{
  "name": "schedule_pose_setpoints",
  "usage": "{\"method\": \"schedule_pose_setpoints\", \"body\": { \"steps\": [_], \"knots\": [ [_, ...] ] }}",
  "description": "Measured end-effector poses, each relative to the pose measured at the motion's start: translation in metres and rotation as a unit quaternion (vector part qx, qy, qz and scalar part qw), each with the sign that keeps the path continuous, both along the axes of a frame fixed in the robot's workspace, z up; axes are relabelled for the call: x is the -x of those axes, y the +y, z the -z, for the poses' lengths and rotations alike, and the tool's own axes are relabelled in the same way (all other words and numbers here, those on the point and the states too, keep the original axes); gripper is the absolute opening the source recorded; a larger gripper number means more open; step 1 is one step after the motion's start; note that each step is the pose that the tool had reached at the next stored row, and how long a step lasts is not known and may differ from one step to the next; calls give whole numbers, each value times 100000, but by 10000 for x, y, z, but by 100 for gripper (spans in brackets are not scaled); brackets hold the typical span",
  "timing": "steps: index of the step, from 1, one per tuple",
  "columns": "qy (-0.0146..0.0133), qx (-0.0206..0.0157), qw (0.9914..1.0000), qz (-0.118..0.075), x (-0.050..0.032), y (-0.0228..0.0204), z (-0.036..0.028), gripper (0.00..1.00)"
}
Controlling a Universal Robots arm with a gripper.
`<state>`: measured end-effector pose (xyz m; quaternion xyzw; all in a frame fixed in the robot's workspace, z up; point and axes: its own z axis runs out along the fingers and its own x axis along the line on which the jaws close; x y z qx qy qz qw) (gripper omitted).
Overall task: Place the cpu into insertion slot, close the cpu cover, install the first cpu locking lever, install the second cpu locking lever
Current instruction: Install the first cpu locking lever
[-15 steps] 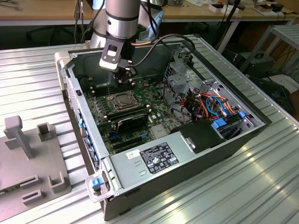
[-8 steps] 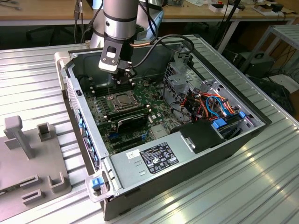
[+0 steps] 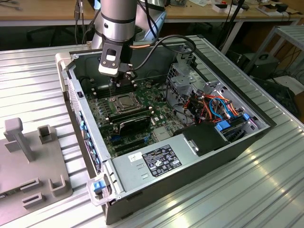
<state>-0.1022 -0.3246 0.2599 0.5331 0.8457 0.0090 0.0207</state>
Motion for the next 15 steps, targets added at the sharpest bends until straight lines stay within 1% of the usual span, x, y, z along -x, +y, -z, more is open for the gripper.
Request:
{"method": "schedule_pose_setpoints", "body": {
  "steps": [12, 15],
  "knots": [
    [-1, 1, 100000, -60, 0, 0, 0, 11],
    [1, 0, 99990, -1414, 3, 0, 0, 11]
  ]
}}
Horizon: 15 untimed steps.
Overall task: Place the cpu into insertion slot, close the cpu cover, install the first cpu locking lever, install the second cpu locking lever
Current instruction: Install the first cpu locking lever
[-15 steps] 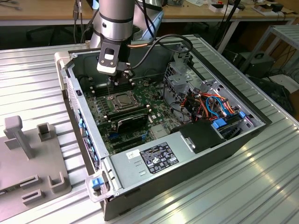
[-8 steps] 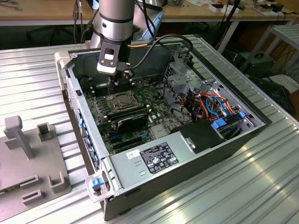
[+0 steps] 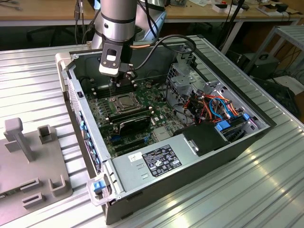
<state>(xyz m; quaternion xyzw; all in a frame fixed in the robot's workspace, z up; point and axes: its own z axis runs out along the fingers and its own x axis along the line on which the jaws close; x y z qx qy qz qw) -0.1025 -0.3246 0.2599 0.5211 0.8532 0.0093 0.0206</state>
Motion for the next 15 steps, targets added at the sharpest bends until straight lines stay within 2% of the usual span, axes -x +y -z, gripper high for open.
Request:
{"method": "schedule_pose_setpoints", "body": {
  "steps": [2, 4, 11, 13, 14, 15],
  "knots": [
    [-8, -2, 99979, -2052, 8, 0, 5, 11],
    [16, 0, 99963, -2710, 67, 0, 7, 11],
    [182, -7, 99874, -5019, 157, 0, 33, 11],
    [224, 2, 99790, -6466, 182, 0, 49, 11],
    [234, -4, 99726, -7397, 185, 0, 56, 11],
    [255, 1, 99624, -8656, 186, 0, 60, 11]
  ]
}}
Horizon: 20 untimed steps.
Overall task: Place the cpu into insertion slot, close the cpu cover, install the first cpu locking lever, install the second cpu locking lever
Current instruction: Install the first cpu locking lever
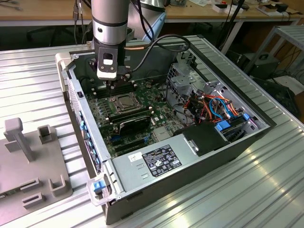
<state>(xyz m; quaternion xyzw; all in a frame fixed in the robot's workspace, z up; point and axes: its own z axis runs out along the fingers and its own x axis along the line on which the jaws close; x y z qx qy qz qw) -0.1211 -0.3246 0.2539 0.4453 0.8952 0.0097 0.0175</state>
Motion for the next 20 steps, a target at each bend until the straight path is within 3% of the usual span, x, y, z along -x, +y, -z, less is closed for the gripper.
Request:
{"method": "schedule_pose_setpoints", "body": {
  "steps": [4, 10, 12, 16, 19, 20],
  "knots": [
    [43, 4, 99947, -3266, 4, 0, 13, 11],
    [26, -153, 99933, -3650, 16, 0, 16, 11],
    [35, -150, 99884, -4816, 28, 0, 20, 11],
    [42, -166, 99694, -7811, 40, 0, 39, 11],
    [38, -207, 99421, -10746, 57, 1, 53, 11],
    [39, -205, 99375, -11161, 62, 1, 54, 11]
  ]
}}
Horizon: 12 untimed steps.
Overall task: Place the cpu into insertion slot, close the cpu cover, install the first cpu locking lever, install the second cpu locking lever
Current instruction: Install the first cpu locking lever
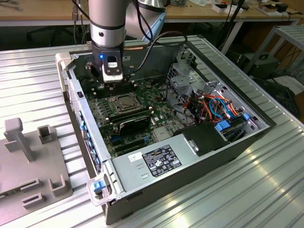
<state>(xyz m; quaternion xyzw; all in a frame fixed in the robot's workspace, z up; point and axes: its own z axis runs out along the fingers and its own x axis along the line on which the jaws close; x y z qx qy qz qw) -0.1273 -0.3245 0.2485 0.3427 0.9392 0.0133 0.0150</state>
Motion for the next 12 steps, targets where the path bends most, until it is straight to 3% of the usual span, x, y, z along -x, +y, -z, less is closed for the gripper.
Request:
{"method": "schedule_pose_setpoints", "body": {
  "steps": [9, 12],
  "knots": [
    [7, 144, 99904, -4367, 11, 14, -33, 11],
    [6, 147, 99784, -6573, 12, 21, -40, 11]
  ]
}}
